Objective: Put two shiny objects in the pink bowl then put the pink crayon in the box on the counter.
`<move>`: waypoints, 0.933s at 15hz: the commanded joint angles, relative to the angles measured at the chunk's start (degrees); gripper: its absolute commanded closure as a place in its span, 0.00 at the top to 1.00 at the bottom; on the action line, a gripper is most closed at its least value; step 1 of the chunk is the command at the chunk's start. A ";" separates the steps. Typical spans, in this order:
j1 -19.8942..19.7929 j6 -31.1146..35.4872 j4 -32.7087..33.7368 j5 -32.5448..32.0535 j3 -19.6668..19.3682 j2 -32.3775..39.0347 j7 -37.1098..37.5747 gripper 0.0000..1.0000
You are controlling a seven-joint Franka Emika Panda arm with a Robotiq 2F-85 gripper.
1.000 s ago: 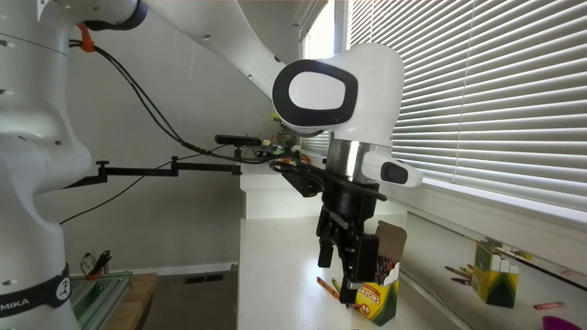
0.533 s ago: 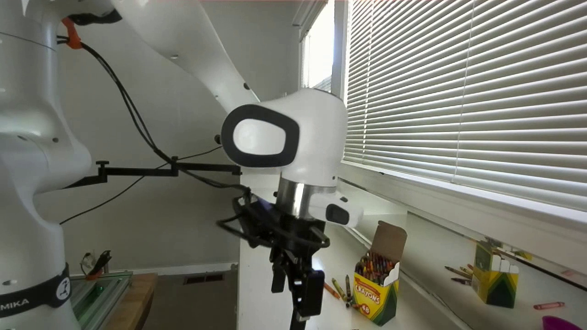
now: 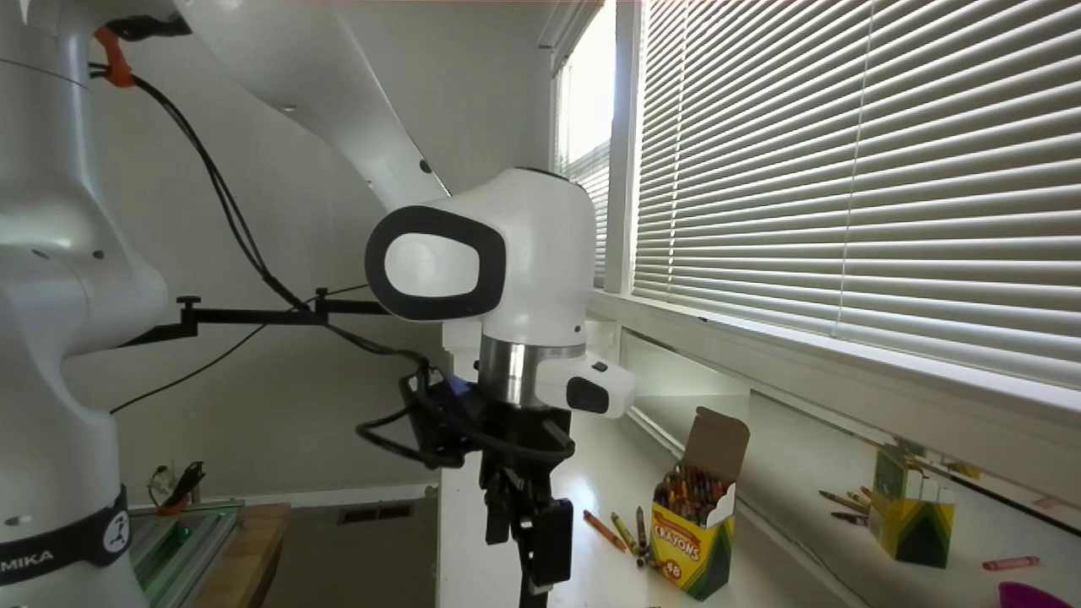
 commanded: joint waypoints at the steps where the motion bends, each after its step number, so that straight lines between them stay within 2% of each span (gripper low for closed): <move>1: 0.50 8.64 -3.42 -2.62 -0.68 -0.35 2.33 1.00; 4: 0.56 17.93 -7.15 -2.43 -0.66 0.25 1.96 1.00; 6: 0.69 26.43 -10.40 -1.17 -0.51 0.84 1.64 1.00; 8: 1.00 34.69 -13.18 2.14 0.01 2.07 0.50 1.00; 10: 1.04 40.20 -15.08 7.55 2.08 3.31 -1.95 1.00; 11: 0.91 42.01 -15.41 8.13 2.84 4.07 -0.98 1.00; 13: -0.21 42.08 -14.36 11.51 7.10 5.28 -1.24 1.00; 14: -1.51 42.65 -14.34 13.91 10.59 4.98 -1.35 1.00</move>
